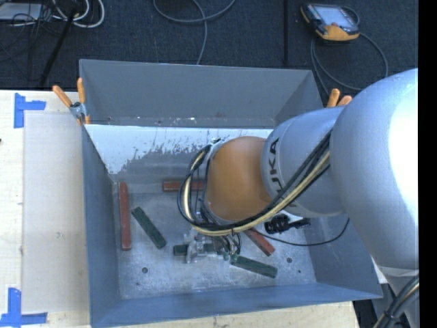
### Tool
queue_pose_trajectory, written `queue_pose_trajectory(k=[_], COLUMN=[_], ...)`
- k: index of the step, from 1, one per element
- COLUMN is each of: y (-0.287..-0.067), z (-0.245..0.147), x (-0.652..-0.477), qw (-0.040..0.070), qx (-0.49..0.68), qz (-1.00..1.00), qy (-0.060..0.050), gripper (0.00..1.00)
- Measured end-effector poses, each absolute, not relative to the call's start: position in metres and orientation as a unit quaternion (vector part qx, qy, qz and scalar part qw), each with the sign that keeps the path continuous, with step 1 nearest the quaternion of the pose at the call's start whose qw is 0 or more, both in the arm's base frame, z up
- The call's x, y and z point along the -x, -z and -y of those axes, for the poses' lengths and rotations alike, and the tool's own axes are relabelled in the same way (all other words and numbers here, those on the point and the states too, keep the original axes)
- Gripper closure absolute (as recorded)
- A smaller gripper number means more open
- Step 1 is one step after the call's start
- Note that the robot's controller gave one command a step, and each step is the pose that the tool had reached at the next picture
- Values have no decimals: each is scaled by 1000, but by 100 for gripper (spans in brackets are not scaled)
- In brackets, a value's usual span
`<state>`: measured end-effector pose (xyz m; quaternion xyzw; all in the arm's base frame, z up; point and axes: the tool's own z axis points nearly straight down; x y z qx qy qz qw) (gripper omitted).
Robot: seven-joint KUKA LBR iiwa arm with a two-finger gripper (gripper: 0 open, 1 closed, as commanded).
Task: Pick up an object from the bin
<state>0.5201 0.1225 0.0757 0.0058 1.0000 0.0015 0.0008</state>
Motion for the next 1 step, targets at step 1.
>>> queue_pose_trajectory(k=[1], y=[-269], z=[-109], x=[-510], qw=[-2], qx=[47], qz=[-999], qy=[0], gripper=[100])
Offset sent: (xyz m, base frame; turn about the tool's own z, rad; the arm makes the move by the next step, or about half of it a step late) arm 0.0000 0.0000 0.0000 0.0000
